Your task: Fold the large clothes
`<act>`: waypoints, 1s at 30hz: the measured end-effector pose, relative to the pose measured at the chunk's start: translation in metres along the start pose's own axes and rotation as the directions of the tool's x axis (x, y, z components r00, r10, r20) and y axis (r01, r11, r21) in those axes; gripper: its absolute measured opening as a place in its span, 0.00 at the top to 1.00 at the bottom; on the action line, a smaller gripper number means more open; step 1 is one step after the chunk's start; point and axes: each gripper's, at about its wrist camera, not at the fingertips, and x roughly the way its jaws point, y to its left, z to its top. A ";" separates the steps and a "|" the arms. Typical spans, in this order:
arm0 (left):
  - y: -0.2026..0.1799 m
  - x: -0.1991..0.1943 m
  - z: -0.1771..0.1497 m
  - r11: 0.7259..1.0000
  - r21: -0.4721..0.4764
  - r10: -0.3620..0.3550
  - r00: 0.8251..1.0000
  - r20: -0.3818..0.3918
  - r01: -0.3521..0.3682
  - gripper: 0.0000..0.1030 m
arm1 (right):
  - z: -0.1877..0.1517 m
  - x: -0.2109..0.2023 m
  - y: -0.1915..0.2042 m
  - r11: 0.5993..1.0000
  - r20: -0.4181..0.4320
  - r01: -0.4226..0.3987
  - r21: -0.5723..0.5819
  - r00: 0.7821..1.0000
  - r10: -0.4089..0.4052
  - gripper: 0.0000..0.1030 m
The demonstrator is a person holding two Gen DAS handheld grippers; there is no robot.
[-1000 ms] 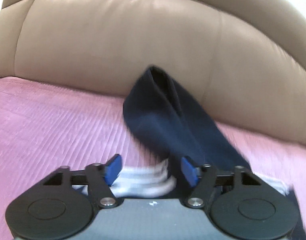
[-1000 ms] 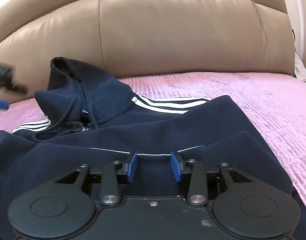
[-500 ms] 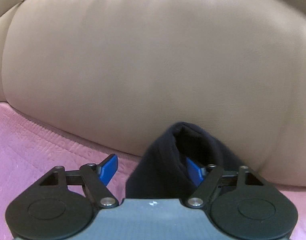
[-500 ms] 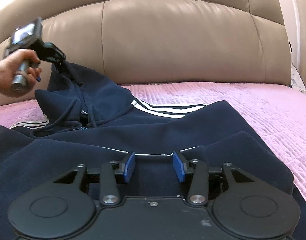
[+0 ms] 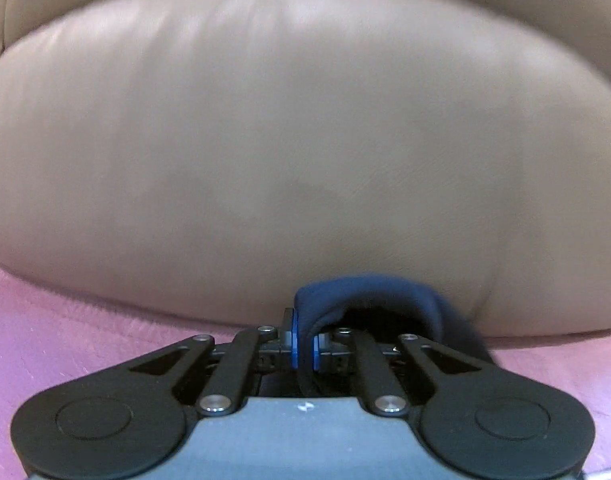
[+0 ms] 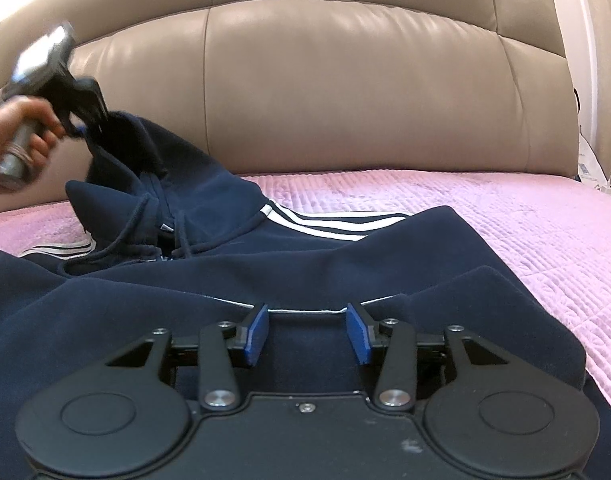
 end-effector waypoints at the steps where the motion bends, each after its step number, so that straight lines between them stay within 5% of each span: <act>1: -0.001 -0.014 0.000 1.000 0.009 -0.022 1.000 0.013 0.021 0.93 | 0.000 0.000 0.000 1.000 -0.001 0.000 -0.001 1.000 0.000 0.48; 5: -0.015 -0.086 -0.003 0.987 0.106 -0.129 0.989 0.076 0.120 0.93 | 0.003 0.002 0.001 1.000 -0.016 0.004 -0.008 1.000 -0.004 0.47; 10: -0.022 -0.152 -0.018 0.972 0.180 -0.167 0.981 0.094 0.148 0.93 | 0.011 0.005 0.006 0.999 -0.060 0.028 -0.039 0.998 -0.030 0.45; 12: -0.022 -0.176 -0.022 0.966 0.185 -0.200 0.975 0.095 0.180 0.93 | 0.020 0.002 0.006 0.998 -0.115 0.023 -0.052 0.993 -0.029 0.35; 15: -0.029 -0.214 -0.034 0.941 0.235 -0.269 0.959 0.084 0.243 0.93 | 0.047 -0.026 -0.005 0.995 -0.195 -0.093 0.036 0.976 0.098 0.34; 20: -0.040 -0.269 -0.059 0.899 0.283 -0.365 0.929 0.062 0.334 0.93 | 0.112 -0.099 -0.005 0.960 -0.040 -0.260 0.104 0.963 0.266 0.30; 25: -0.032 -0.307 -0.072 0.881 0.274 -0.412 0.910 0.046 0.386 0.93 | 0.165 -0.119 0.019 0.928 0.049 -0.371 0.041 0.928 0.369 0.30; 30: -0.029 -0.331 -0.070 0.870 0.248 -0.449 0.893 0.042 0.426 0.92 | 0.168 -0.107 0.043 0.888 -0.055 -0.451 -0.091 0.892 0.448 0.30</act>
